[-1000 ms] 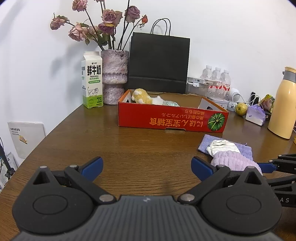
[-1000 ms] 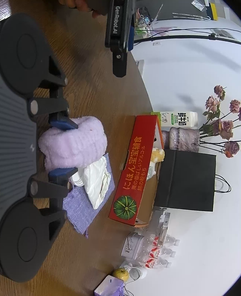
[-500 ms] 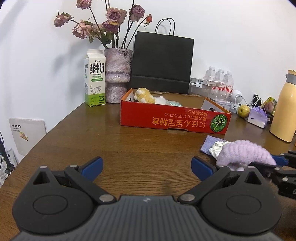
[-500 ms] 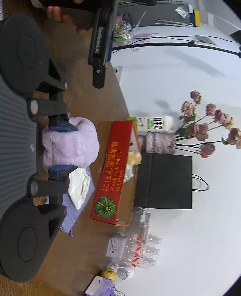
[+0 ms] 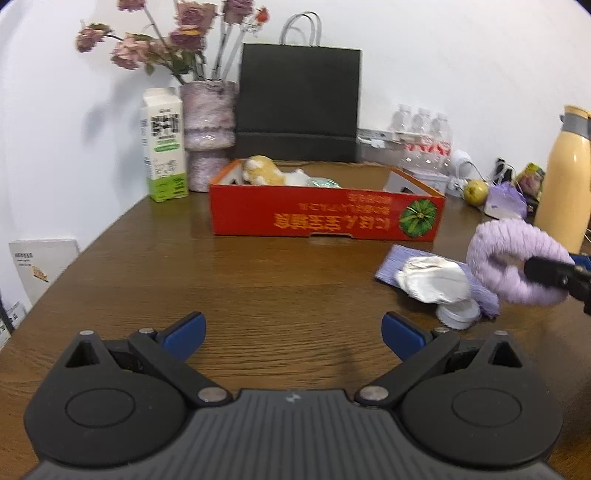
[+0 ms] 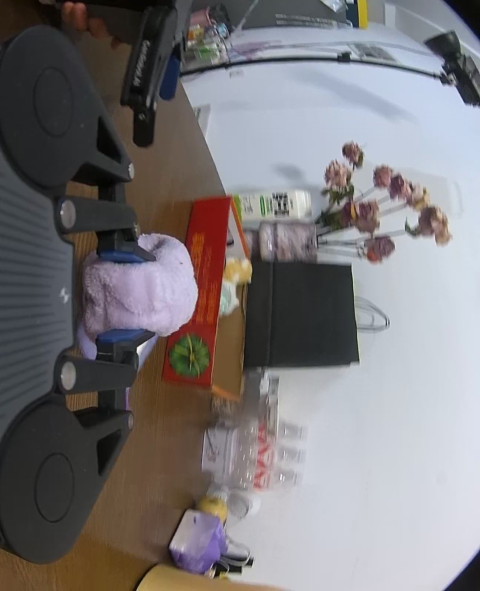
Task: Organize objects
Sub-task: 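Grasp the white round lid with the left tool while the right tool holds the towel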
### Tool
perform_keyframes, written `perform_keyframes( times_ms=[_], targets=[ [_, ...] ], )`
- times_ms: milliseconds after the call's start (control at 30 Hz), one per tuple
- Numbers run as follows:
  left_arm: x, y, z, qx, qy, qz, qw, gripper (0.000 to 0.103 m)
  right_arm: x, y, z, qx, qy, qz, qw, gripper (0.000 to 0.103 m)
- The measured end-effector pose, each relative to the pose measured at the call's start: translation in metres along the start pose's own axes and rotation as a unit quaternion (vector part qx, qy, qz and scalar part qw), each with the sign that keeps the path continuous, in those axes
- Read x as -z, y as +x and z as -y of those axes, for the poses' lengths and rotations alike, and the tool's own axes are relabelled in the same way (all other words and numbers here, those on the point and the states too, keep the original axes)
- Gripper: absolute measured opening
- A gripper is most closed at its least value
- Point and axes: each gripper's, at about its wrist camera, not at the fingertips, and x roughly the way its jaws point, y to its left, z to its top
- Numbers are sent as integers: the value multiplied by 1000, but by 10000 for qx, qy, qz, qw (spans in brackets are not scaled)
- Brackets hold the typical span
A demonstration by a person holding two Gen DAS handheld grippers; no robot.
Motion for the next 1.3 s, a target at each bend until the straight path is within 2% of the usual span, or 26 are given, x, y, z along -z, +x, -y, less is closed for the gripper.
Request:
perform_keyframes(
  times_ms=[433, 567, 767, 867, 967, 1133, 1300],
  targets=[
    [-2, 34, 75, 595, 336, -501, 9964, 103, 2, -10, 49, 471, 282, 112, 9984, 33],
    [-5, 45, 93, 632, 283, -596, 9958, 103, 3, -13, 55, 520, 387, 156, 9978, 33],
    [-10, 56, 112, 552, 200, -609, 9964, 102, 4, -18, 50, 633, 211, 293, 9973, 33],
    [-12, 60, 120, 539, 228, -610, 9964, 92, 3, -18, 50, 647, 234, 259, 9973, 33],
    [-13, 65, 124, 573, 160, -673, 9960, 77, 3, -18, 50, 607, 230, 244, 9976, 33],
    [-13, 64, 122, 748, 1, -665, 9950, 43, 3, -17, 50, 575, 215, 212, 9979, 33],
    [-12, 62, 116, 851, -124, -677, 9940, 41, 3, -15, 49, 598, 206, 155, 9979, 33]
  ],
)
